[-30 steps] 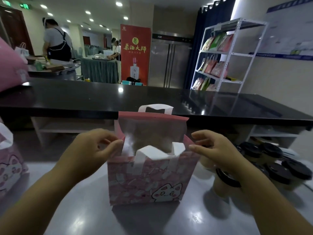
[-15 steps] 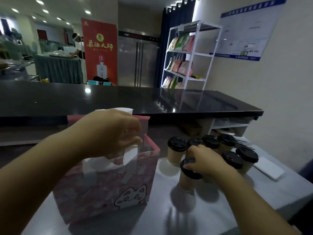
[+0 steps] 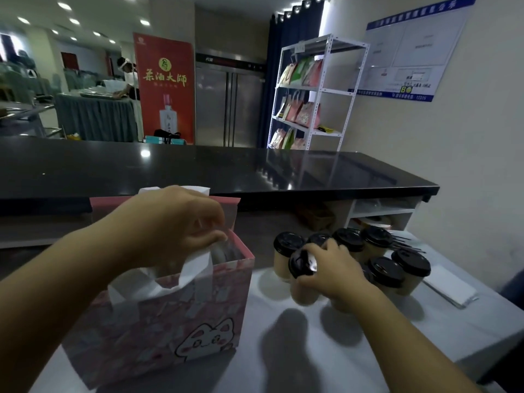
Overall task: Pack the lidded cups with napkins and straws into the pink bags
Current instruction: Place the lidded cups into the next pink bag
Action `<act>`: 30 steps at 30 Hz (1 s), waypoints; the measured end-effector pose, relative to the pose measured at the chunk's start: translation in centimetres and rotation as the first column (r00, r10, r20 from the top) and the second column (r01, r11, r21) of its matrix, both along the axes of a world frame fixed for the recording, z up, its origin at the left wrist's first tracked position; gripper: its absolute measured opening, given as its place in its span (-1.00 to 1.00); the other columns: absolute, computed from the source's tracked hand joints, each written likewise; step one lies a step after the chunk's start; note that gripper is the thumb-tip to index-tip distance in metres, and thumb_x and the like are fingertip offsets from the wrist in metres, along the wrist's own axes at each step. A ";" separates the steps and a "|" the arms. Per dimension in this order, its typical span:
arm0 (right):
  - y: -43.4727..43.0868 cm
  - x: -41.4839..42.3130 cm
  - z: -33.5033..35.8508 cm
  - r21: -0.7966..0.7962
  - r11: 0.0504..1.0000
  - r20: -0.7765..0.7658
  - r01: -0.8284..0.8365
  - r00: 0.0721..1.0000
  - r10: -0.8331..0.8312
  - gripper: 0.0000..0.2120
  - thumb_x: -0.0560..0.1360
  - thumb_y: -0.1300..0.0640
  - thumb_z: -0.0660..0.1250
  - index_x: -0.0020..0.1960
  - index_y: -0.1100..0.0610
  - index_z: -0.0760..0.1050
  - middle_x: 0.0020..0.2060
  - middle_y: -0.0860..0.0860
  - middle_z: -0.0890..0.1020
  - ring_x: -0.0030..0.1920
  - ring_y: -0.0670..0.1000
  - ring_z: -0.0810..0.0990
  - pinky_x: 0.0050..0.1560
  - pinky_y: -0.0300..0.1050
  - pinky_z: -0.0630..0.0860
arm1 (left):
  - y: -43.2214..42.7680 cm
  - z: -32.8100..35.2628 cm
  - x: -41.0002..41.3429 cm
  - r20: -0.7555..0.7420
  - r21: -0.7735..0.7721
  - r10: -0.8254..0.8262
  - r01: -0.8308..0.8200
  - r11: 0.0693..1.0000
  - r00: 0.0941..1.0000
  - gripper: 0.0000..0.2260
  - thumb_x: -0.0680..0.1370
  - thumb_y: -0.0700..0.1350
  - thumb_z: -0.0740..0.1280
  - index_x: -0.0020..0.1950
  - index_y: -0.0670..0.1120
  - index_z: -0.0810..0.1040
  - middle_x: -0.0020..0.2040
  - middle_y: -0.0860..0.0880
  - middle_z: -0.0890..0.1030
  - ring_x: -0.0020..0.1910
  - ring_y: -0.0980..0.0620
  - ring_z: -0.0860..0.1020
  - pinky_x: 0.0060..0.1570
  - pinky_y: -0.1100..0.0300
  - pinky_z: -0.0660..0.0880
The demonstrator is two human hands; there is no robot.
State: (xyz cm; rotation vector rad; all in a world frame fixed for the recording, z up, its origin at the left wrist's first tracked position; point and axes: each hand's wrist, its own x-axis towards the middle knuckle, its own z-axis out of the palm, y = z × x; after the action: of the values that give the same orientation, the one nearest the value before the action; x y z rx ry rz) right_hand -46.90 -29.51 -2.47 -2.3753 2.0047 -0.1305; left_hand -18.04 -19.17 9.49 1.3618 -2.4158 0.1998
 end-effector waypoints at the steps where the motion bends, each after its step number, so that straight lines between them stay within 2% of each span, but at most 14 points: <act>1: 0.2 0.3 1.1 -0.074 0.997 0.022 -0.014 1.000 0.015 -0.37 0.34 -0.27 0.31 0.35 -0.16 0.24 0.20 0.06 0.32 0.20 0.15 0.31 0.02 0.00 0.44 | 0.0 0.1 0.3 -0.003 -0.003 0.009 -0.009 1.000 1.000 -0.73 0.40 0.20 0.20 -0.06 0.11 0.56 -0.19 0.19 0.57 -0.26 0.28 0.52 -0.22 0.24 0.56; 4: 1.0 1.3 5.1 -0.312 0.948 0.130 -0.067 0.985 0.112 -0.34 0.32 -0.29 0.28 0.37 -0.14 0.27 0.12 0.00 0.33 0.12 0.07 0.29 -0.01 -0.06 0.42 | 0.1 0.3 1.7 -0.009 -0.014 0.059 -0.059 0.998 0.998 -0.74 0.40 0.20 0.21 -0.06 0.13 0.56 -0.19 0.19 0.57 -0.25 0.28 0.52 -0.22 0.24 0.56; 7: 2.3 2.6 9.1 -0.525 0.844 0.211 -0.107 0.945 0.251 -0.31 0.28 -0.33 0.23 0.36 -0.11 0.31 0.10 0.02 0.34 0.08 0.04 0.26 -0.04 -0.10 0.31 | 0.4 0.0 3.4 -0.040 0.008 0.108 -0.108 0.994 0.993 -0.74 0.38 0.24 0.21 -0.09 0.16 0.56 -0.21 0.22 0.57 -0.25 0.29 0.54 -0.23 0.26 0.55; 11: 3.4 5.2 12.8 -0.665 0.730 0.287 -0.157 0.848 0.445 -0.34 0.29 -0.24 0.32 0.34 -0.06 0.37 0.11 0.05 0.38 0.09 0.05 0.30 0.01 -0.12 0.28 | 0.7 -1.2 6.0 -0.031 0.040 0.209 -0.208 0.977 0.977 -0.78 0.37 0.22 0.27 -0.11 0.16 0.58 -0.25 0.28 0.53 -0.28 0.33 0.52 -0.28 0.34 0.51; 16: 3.5 9.7 14.0 -0.554 0.747 0.435 -0.367 0.638 0.635 -0.38 0.30 -0.28 0.32 0.32 -0.17 0.33 0.12 -0.05 0.37 0.12 -0.01 0.39 0.06 -0.13 0.43 | 0.9 -2.8 9.1 -0.007 0.080 0.285 -0.283 0.956 0.959 -0.84 0.41 0.19 0.30 -0.05 0.22 0.53 -0.18 0.29 0.50 -0.20 0.35 0.49 -0.22 0.38 0.46; 19: 3.2 12.3 13.3 -0.455 0.733 0.503 -0.506 0.533 0.680 -0.40 0.27 -0.33 0.30 0.29 -0.26 0.32 0.10 -0.12 0.39 0.11 -0.13 0.41 0.01 -0.24 0.41 | 1.1 -3.5 10.9 -0.015 0.090 0.325 -0.323 0.942 0.946 -0.86 0.44 0.17 0.29 -0.02 0.24 0.51 -0.14 0.30 0.48 -0.16 0.37 0.44 -0.20 0.43 0.38; 21: 2.9 13.6 12.6 -0.385 0.712 0.525 -0.588 0.495 0.693 -0.39 0.27 -0.34 0.31 0.29 -0.27 0.33 0.09 -0.17 0.40 0.10 -0.20 0.41 0.00 -0.29 0.41 | 1.3 -3.9 11.9 -0.001 0.094 0.350 -0.348 0.933 0.937 -0.84 0.46 0.15 0.28 0.01 0.21 0.54 -0.08 0.29 0.49 -0.11 0.35 0.42 -0.11 0.42 0.38; 23: 2.5 14.7 11.9 -0.298 0.688 0.523 -0.662 0.489 0.698 -0.39 0.27 -0.35 0.32 0.30 -0.30 0.31 0.10 -0.20 0.38 0.12 -0.20 0.42 0.02 -0.23 0.48 | 1.4 -4.3 13.0 0.016 0.106 0.370 -0.369 0.923 0.929 -0.82 0.48 0.14 0.26 0.03 0.19 0.56 -0.06 0.29 0.46 -0.05 0.34 0.39 -0.02 0.39 0.37; 25: 2.2 15.2 11.3 -0.224 0.667 0.476 -0.711 0.517 0.711 -0.40 0.29 -0.34 0.35 0.29 -0.36 0.27 0.11 -0.24 0.35 0.14 -0.19 0.41 0.07 -0.14 0.53 | 1.5 -4.4 13.4 0.001 0.119 0.372 -0.369 0.922 0.928 -0.81 0.49 0.13 0.25 0.04 0.18 0.56 -0.07 0.31 0.42 -0.04 0.35 0.36 -0.01 0.39 0.36; 27: 1.8 15.9 10.8 -0.166 0.646 0.384 -0.745 0.554 0.738 -0.40 0.30 -0.31 0.37 0.28 -0.41 0.23 0.12 -0.29 0.32 0.15 -0.22 0.36 0.10 -0.14 0.52 | 1.6 -4.4 13.9 -0.015 0.137 0.370 -0.365 0.921 0.929 -0.80 0.48 0.14 0.23 0.03 0.18 0.55 -0.07 0.32 0.40 -0.03 0.37 0.34 -0.03 0.40 0.35; 30: 1.3 16.8 10.3 -0.083 0.601 0.240 -0.795 0.569 0.787 -0.35 0.29 -0.26 0.39 0.31 -0.37 0.21 0.16 -0.31 0.28 0.19 -0.23 0.29 0.12 -0.21 0.49 | 1.7 -4.6 14.0 -0.014 0.171 0.344 -0.337 0.926 0.939 -0.81 0.46 0.17 0.19 -0.02 0.19 0.52 0.01 0.29 0.41 0.10 0.31 0.32 0.08 0.36 0.34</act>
State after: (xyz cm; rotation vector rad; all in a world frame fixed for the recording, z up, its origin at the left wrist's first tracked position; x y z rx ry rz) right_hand -30.06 -28.26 7.85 -2.7890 0.6648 -0.3372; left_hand -4.02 -17.46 4.88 1.8391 -2.1839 0.0545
